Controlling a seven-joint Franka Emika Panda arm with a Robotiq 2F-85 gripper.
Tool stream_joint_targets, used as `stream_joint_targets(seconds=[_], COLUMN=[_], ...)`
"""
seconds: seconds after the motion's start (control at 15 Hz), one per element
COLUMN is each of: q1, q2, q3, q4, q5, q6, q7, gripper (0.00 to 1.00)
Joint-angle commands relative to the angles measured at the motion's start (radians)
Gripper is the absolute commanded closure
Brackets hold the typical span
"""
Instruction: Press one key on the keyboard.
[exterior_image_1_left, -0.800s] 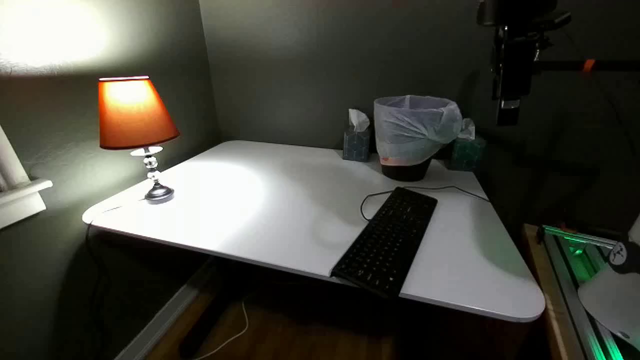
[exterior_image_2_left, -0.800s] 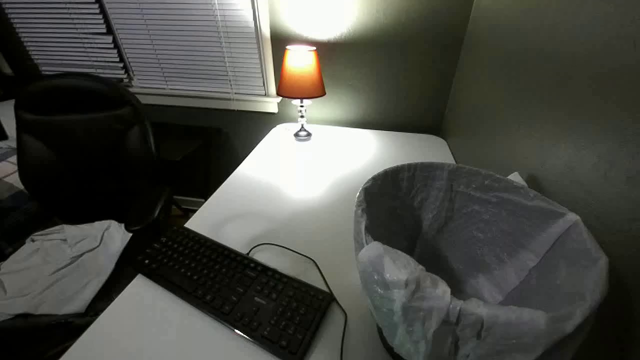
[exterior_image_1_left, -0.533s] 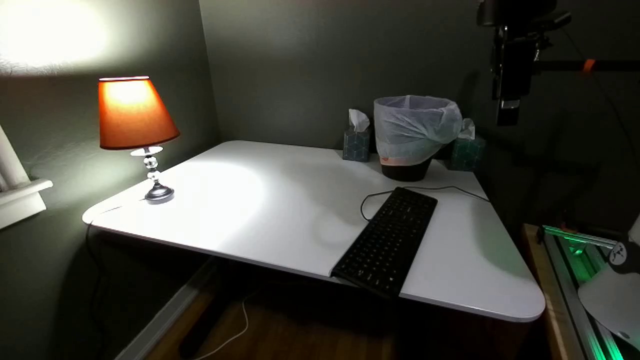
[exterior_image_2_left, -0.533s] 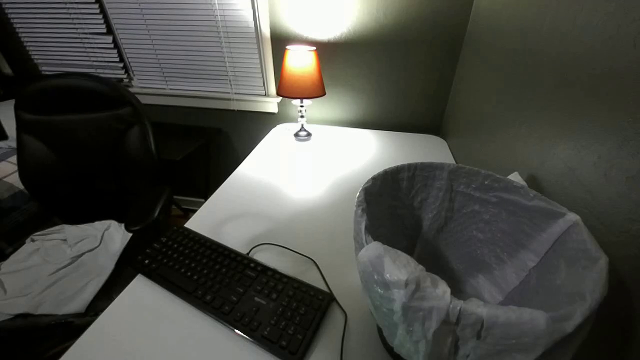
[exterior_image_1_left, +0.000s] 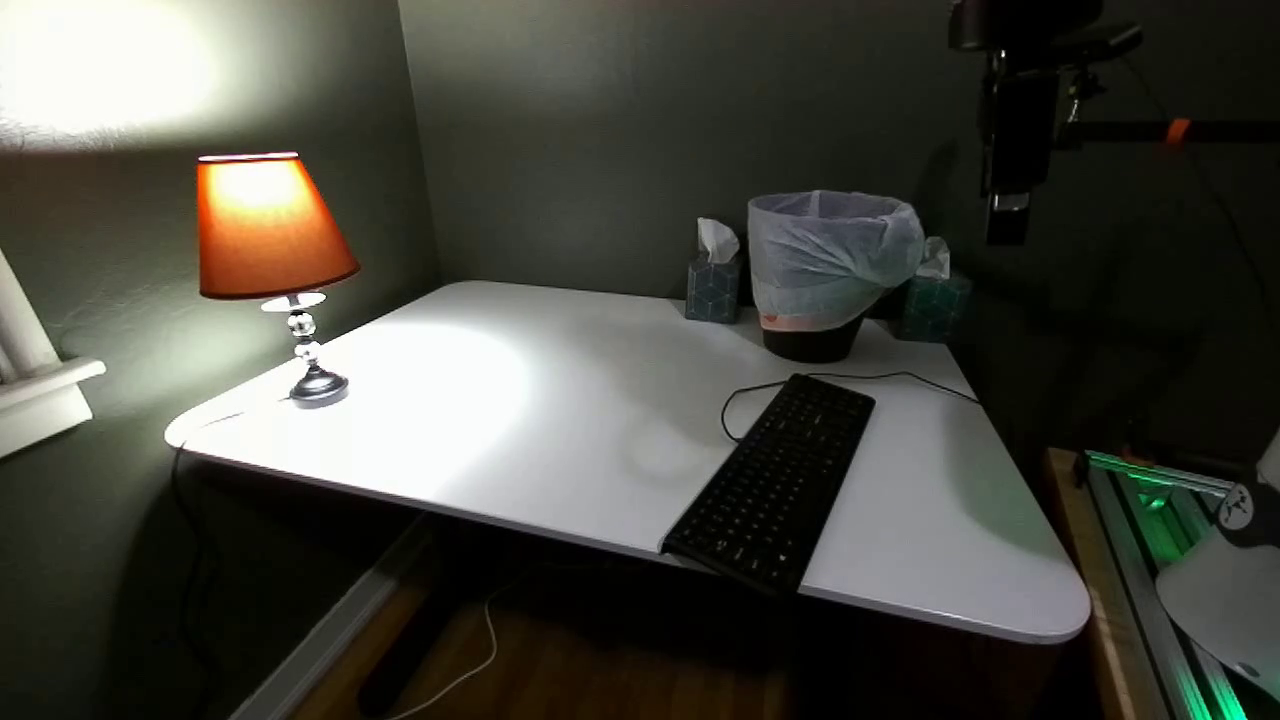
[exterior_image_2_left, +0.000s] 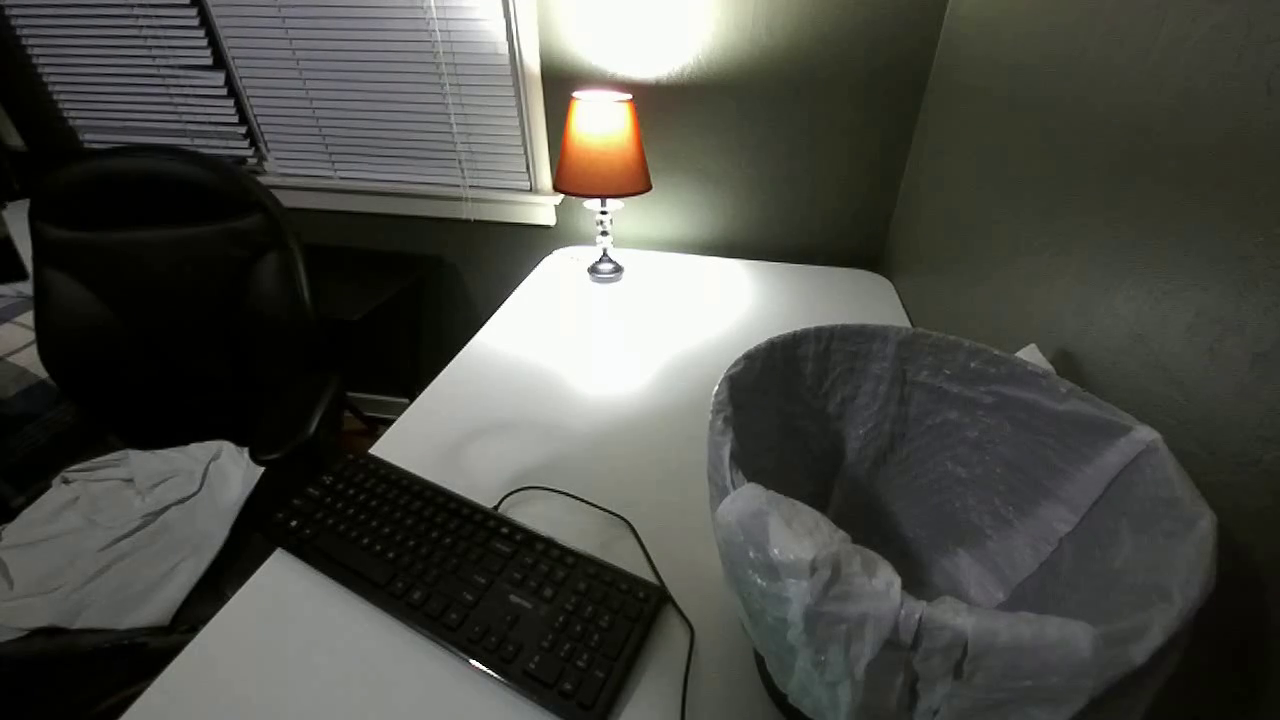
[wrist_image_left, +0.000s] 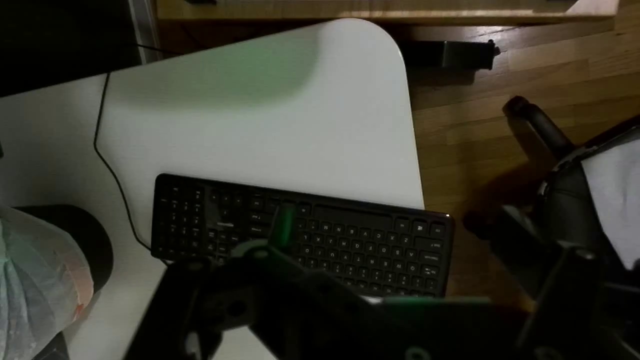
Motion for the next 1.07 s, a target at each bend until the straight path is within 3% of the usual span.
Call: stream_joint_targets(seconds=[0.0, 0.6, 1.0], q1=[-0.04, -0.089, -0.152], q2=[0.016, 0.036, 0.09], q3=[-0.087, -0.238, -0.3], q4=[0.004, -0.043, -0.104], q5=[-0.044, -0.189, -0.215], q6=[0.059, 0.27, 0.434], q7=[-0.018, -0.211, -0.203], gripper=[0.0, 0.0, 0.0])
